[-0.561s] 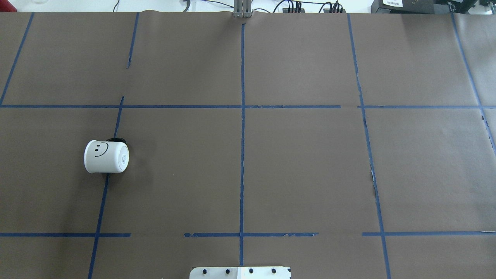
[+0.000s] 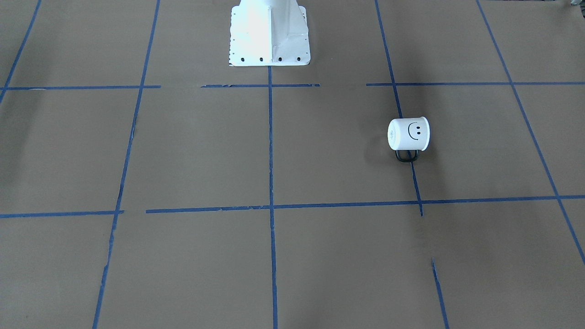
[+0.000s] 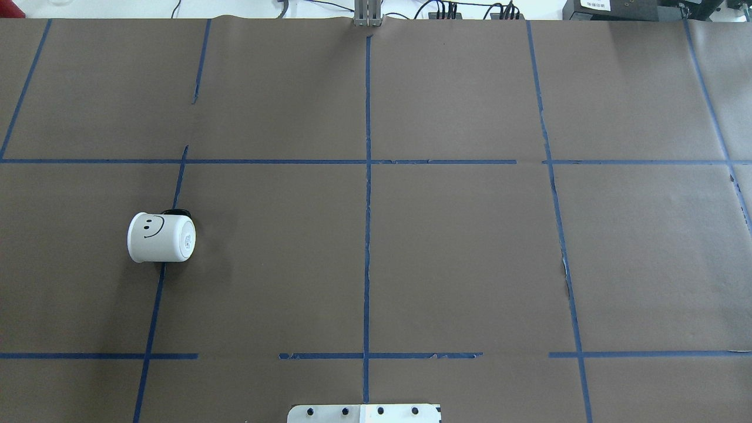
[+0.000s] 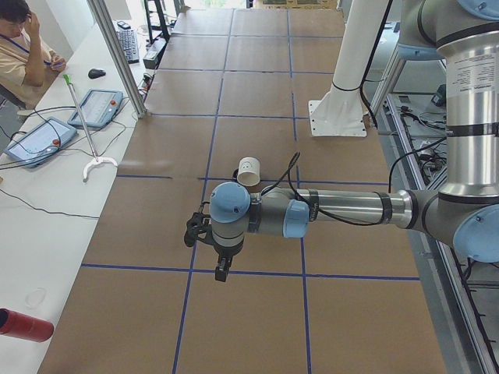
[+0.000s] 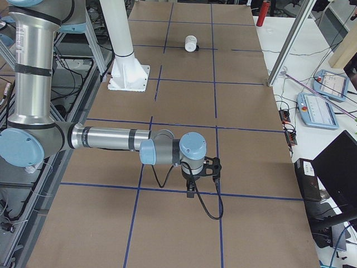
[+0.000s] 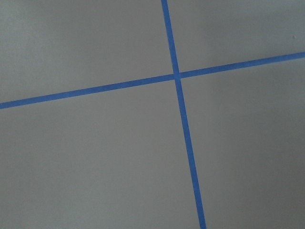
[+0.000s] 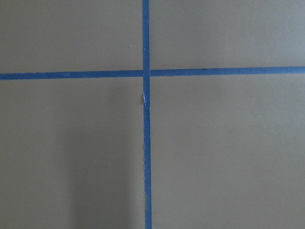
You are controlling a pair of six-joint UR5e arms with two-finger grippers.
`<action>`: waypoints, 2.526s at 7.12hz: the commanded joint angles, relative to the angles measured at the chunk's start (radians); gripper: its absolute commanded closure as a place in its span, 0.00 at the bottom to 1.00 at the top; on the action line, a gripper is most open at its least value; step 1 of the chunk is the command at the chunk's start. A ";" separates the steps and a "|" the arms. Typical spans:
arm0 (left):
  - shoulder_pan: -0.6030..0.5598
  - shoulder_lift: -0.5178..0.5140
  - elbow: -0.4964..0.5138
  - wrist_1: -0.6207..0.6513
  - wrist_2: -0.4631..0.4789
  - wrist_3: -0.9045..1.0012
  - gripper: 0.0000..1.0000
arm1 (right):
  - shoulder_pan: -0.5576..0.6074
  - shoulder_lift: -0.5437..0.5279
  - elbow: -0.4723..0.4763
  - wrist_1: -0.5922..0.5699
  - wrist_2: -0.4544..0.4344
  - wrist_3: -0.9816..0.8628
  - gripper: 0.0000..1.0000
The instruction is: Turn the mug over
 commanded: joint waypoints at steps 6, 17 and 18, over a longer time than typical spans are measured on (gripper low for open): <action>0.003 0.035 0.152 -0.349 -0.149 -0.075 0.00 | 0.000 0.000 -0.002 0.000 0.000 0.000 0.00; 0.165 0.034 0.338 -1.210 -0.114 -0.960 0.00 | 0.000 0.000 -0.002 0.000 0.000 0.000 0.00; 0.220 0.034 0.338 -1.289 -0.092 -1.083 0.00 | 0.000 0.000 -0.002 0.000 0.000 0.000 0.00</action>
